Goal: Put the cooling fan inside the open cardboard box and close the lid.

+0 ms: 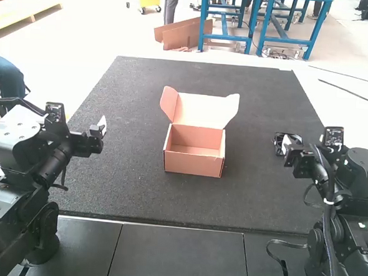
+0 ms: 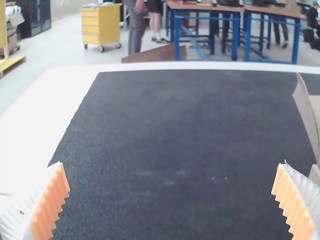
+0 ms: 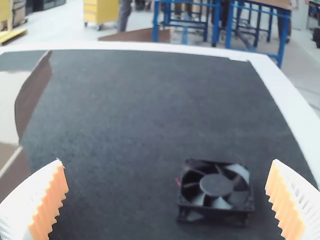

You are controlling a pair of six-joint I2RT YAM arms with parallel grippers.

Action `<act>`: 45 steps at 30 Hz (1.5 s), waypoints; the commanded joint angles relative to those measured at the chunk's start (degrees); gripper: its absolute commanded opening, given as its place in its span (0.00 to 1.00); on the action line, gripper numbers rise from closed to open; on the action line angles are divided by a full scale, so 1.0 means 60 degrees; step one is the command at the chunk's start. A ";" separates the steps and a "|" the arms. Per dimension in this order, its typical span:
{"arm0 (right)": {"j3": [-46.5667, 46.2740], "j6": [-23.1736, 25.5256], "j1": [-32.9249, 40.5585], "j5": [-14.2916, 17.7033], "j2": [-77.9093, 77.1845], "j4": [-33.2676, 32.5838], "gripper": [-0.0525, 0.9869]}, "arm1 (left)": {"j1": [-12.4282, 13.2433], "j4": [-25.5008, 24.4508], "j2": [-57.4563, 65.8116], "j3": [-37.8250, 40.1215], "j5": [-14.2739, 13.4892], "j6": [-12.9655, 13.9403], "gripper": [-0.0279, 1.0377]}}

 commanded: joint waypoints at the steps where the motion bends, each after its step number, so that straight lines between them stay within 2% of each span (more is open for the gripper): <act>1: -0.0035 0.0431 -0.0080 0.0031 -0.0067 0.0248 0.92 | 0.0102 0.0324 -0.0115 -0.0053 -0.0093 0.0049 0.93; 3: -0.0035 0.0445 -0.0095 0.0280 -0.0067 0.0541 0.92 | 0.0102 0.0631 -0.0115 -0.0053 -0.0093 0.0063 0.93; 10: -0.0005 0.0563 -0.0212 0.0470 -0.0038 0.2064 0.92 | 0.0102 0.1862 -0.0115 -0.0024 -0.0122 0.0122 0.93; 18: 0.1167 0.0724 -0.0256 0.0617 0.1602 0.2269 0.92 | 0.0058 0.1993 0.0691 0.1075 -0.0108 0.0137 0.93; 22: 0.2558 0.1251 -0.0256 0.0968 0.3888 0.2255 0.92 | 0.0117 0.2008 0.2126 0.2042 -0.0181 0.0137 0.93; 26: 0.4433 0.1676 -0.0271 0.1232 0.6275 0.1405 0.92 | 0.0132 0.1920 0.3591 0.3170 -0.0386 0.0122 0.93; 29: 0.6001 0.1720 -0.0271 0.1232 0.7799 0.0321 0.92 | 0.0132 0.1290 0.4426 0.4063 -0.0444 0.0122 0.93; 32: 0.7348 0.1720 -0.0315 0.1232 0.8956 -0.1071 0.92 | 0.0146 0.0162 0.5100 0.5045 -0.0444 0.0122 0.93; 34: 0.8037 0.1617 -0.0344 0.0719 0.9498 -0.1979 0.93 | 0.0117 -0.0731 0.5481 0.5645 -0.0444 0.0122 0.93; 35: 0.8212 0.1778 -0.0359 0.0734 0.9542 -0.2155 0.93 | 0.0088 -0.1244 0.5730 0.5938 -0.0444 0.0137 0.93; 39: 0.8842 0.1764 -0.0417 0.1173 0.9586 -0.2946 0.91 | 0.0058 -0.3046 0.6433 0.6920 -0.0342 0.0151 0.93; 41: 0.9135 0.1647 -0.0476 0.1789 0.9879 -0.3502 0.91 | 0.0088 -0.3353 0.6609 0.7008 -0.0386 0.0166 0.93; 43: 0.9458 0.1647 -0.0593 0.1920 1.0348 -0.4513 0.92 | 0.0117 -0.3602 0.6785 0.7052 -0.0474 0.0268 0.93; 45: 0.9633 0.1603 -0.0915 0.2008 1.0699 -0.5040 0.92 | 0.0117 -0.3881 0.6946 0.7066 -0.0474 0.0298 0.93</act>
